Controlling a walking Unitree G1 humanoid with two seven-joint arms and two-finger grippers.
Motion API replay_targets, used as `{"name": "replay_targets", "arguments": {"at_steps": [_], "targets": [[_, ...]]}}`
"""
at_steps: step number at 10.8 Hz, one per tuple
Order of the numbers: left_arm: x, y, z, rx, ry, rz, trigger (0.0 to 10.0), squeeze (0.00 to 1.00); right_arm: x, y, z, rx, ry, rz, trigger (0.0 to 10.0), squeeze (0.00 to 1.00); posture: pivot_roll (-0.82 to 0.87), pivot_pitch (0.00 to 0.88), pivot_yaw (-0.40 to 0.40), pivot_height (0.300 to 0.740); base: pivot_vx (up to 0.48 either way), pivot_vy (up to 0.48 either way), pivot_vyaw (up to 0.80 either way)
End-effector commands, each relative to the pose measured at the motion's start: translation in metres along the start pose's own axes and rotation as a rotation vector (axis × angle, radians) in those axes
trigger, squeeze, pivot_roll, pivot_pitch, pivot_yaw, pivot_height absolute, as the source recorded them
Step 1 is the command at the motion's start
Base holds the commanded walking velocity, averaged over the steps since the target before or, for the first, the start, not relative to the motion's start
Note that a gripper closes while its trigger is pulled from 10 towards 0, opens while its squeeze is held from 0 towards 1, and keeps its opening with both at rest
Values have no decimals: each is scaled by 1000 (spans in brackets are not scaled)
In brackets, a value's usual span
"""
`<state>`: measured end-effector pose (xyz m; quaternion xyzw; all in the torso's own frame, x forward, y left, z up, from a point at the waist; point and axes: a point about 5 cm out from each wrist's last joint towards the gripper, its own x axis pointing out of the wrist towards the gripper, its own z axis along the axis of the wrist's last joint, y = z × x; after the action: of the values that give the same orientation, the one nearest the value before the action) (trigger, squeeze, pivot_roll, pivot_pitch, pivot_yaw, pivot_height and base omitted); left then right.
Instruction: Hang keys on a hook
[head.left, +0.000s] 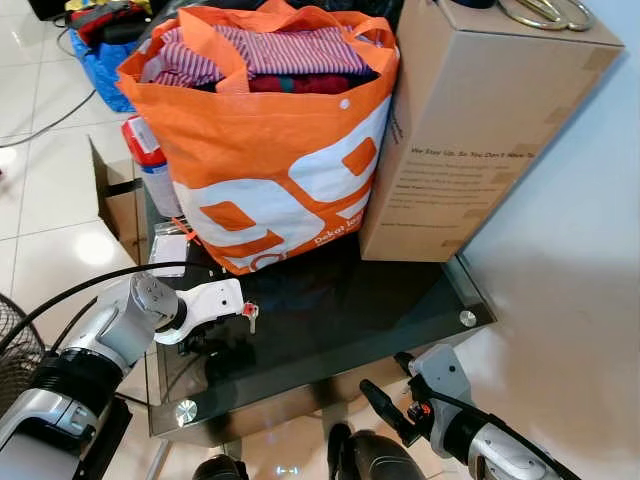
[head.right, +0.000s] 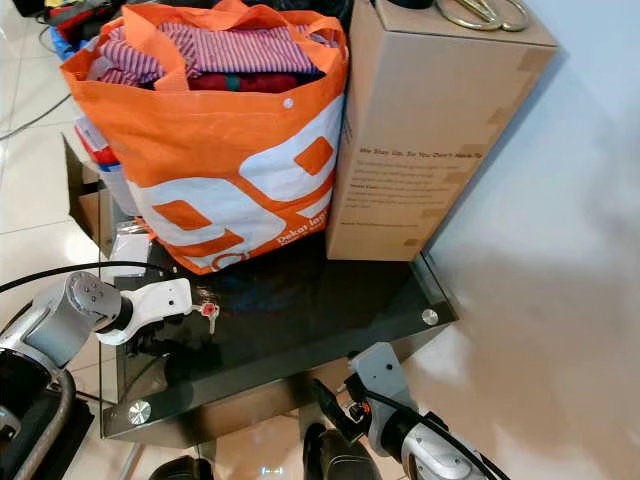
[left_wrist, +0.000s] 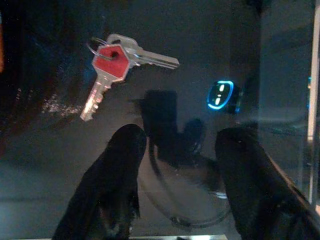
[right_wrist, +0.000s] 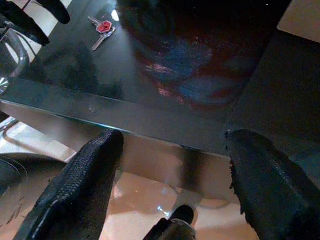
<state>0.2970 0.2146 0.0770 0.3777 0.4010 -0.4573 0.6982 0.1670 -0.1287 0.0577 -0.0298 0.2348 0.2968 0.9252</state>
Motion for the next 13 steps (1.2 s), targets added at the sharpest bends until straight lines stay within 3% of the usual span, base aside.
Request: {"name": "replay_targets", "arguments": {"at_steps": [1,3,4,5,9,11,13], "targets": [[2,-2,-1,15,21,-2,0,0,-1,-1,-3,5,5,-8,10000,0,-188,158,-58,740,0,0,0],[11,4,-10,25,80,86,0,0,-1,-1,-2,4,3,-9,10000,0,-189,160,-60,740,0,0,0],[21,7,-3,-24,26,145,4549,0,-1,-1,-3,3,6,-8,10000,0,-191,160,-62,740,0,0,0],[27,8,-1,-20,36,186,10000,0,-2,-1,-3,2,8,-8,10000,0,-194,159,-65,740,0,0,0],[45,10,9,-41,5,254,10000,0,-1,0,-3,1,7,-9,10000,0,-194,159,-64,740,0,0,0],[58,4,38,-7,-110,229,10000,0,-1,0,-3,1,7,-9,10000,0,-195,160,-64,740,0,0,0],[68,-3,56,4,-160,191,10000,0,-1,0,-3,1,8,-10,10000,0,-197,161,-63,740,0,0,0]]}}
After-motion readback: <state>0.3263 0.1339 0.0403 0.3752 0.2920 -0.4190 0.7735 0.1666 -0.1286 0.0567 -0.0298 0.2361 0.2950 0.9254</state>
